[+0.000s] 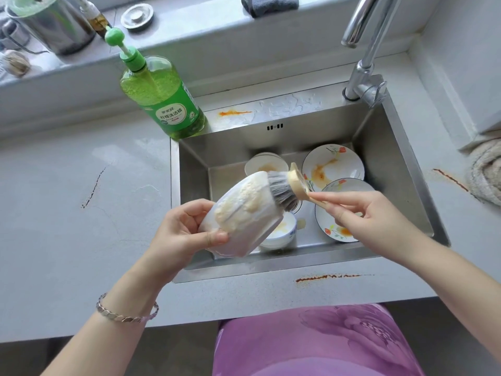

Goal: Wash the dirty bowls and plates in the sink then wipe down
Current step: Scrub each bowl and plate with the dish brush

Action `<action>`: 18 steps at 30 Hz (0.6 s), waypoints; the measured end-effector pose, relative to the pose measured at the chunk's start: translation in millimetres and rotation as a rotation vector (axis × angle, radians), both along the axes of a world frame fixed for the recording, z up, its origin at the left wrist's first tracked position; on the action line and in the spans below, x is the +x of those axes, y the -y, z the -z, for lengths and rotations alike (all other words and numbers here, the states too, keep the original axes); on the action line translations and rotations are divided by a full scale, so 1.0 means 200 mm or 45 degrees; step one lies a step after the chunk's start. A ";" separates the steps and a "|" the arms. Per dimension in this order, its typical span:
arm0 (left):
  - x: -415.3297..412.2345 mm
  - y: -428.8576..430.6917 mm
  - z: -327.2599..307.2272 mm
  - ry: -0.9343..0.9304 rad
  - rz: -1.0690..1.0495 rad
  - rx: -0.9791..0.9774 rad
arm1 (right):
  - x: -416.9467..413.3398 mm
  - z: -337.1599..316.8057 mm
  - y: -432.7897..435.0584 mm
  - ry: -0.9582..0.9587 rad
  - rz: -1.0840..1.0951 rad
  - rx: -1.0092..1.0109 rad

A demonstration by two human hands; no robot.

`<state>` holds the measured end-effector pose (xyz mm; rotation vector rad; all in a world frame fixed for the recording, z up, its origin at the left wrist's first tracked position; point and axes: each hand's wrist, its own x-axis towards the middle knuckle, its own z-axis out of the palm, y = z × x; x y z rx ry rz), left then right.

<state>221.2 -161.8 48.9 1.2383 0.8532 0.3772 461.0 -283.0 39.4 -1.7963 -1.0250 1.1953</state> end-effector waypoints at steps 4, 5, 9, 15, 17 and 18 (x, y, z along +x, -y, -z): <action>-0.01 -0.01 -0.01 -0.017 0.014 0.016 | -0.02 -0.05 0.01 -0.032 -0.014 0.048; -0.01 -0.01 -0.01 -0.026 0.014 0.020 | -0.04 -0.08 0.01 -0.063 -0.045 0.103; -0.02 -0.02 -0.01 -0.018 0.000 0.005 | -0.04 -0.08 -0.04 -0.069 0.011 0.130; 0.02 -0.03 -0.03 0.130 -0.251 -0.122 | -0.01 0.14 -0.06 -0.468 0.258 -0.221; 0.07 -0.02 -0.04 0.179 -0.441 -0.205 | -0.07 0.17 -0.04 -0.651 0.329 -0.250; 0.11 -0.01 -0.03 0.191 -0.554 -0.251 | -0.11 0.18 -0.03 -0.721 0.364 -0.249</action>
